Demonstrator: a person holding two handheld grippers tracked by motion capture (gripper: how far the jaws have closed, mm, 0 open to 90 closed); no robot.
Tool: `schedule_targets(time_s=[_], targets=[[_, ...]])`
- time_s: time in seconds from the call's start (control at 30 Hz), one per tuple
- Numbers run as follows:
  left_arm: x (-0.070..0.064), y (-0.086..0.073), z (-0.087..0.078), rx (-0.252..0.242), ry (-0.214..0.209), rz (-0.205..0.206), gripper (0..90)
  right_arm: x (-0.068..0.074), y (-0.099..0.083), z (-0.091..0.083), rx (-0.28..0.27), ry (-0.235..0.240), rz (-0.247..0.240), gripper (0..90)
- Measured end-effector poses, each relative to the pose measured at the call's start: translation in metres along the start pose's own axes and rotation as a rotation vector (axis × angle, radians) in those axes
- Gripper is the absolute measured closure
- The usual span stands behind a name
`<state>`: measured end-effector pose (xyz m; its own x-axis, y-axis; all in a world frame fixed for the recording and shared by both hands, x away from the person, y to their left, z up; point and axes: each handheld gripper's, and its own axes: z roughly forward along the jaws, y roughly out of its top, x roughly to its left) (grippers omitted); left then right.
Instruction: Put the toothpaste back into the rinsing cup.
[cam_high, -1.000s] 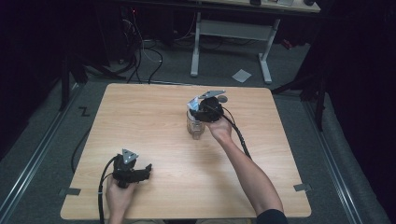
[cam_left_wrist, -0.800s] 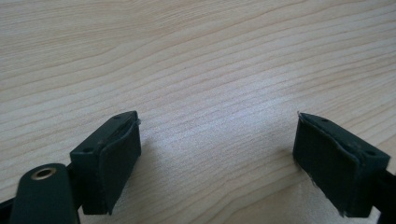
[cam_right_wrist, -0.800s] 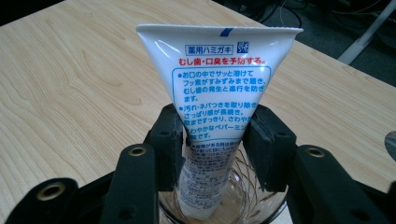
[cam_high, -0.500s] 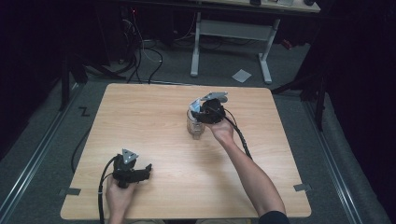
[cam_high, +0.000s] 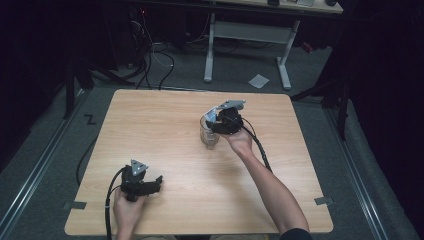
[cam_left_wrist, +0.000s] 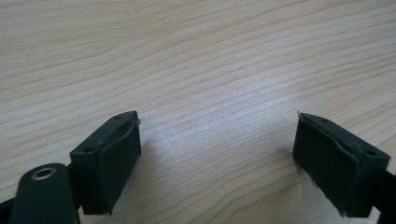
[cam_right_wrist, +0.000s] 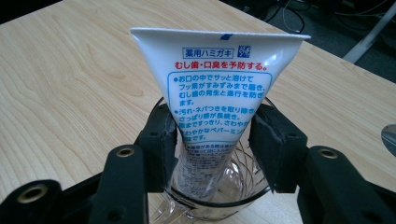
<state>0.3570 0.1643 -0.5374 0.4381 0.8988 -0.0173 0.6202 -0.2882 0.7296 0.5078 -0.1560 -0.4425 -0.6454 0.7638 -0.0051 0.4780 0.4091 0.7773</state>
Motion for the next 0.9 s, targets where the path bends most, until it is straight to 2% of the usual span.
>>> schedule_targets(time_s=[0.47, 0.67, 0.9], targets=[[0.000, 0.000, 0.000, 0.000, 0.000, 0.000, 15.5, 0.003, -0.001, -0.003, 0.001, 0.017, -0.006, 43.4], [0.000, 0.000, 0.000, 0.000, 0.000, 0.000, 15.5, 0.002, -0.002, -0.005, 0.001, 0.058, 0.011, 38.8], [0.000, 0.000, 0.000, -0.001, 0.000, -0.001, 15.5, 0.002, -0.002, -0.012, -0.019, 0.065, 0.009, 37.7]])
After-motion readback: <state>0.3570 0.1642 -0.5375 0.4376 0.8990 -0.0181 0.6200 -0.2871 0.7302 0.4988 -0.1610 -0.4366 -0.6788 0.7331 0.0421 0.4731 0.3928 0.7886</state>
